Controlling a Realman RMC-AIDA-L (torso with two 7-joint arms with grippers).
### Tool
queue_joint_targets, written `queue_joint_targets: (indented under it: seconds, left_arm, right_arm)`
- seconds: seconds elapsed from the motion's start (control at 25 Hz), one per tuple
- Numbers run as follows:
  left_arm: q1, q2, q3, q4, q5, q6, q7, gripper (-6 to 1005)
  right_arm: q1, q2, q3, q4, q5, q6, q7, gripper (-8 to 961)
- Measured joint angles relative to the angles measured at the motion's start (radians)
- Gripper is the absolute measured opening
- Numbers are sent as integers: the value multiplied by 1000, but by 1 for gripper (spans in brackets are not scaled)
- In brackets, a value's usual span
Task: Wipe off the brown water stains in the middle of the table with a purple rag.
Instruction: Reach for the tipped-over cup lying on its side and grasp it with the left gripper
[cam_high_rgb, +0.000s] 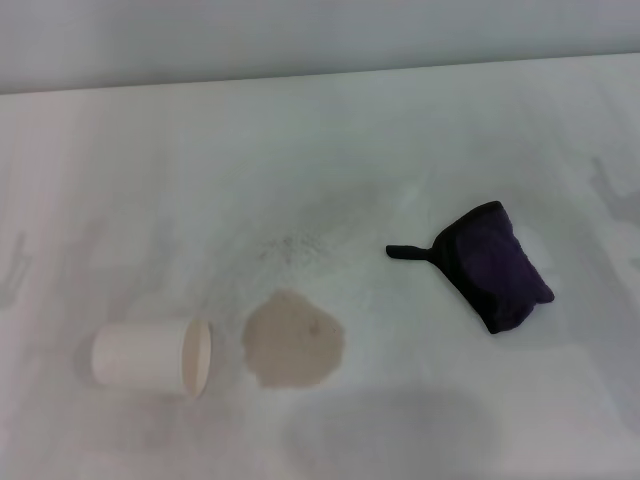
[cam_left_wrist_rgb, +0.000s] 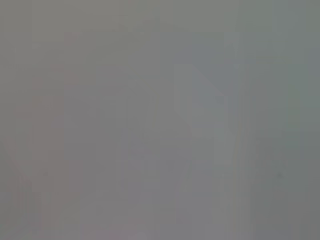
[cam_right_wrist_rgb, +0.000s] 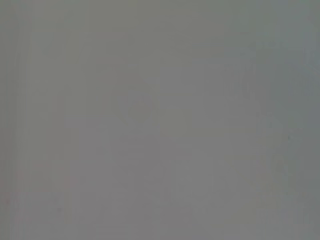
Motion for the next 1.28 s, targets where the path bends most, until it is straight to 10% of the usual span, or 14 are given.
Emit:
queue_joint_targets:
  seconds: [0.64, 0.88, 1.28]
  left_arm:
    - [-2, 30, 140, 62, 24, -68, -167, 890]
    - [15, 78, 308, 180, 70, -187, -341, 890]
    - [28, 160, 326, 463, 460, -304, -760, 889]
  right_arm:
    - [1, 0, -6, 24, 0, -7, -3, 868]
    - [5, 0, -7, 40, 0, -8, -4, 869]
    - [12, 0, -7, 62, 0, -12, -7, 868]
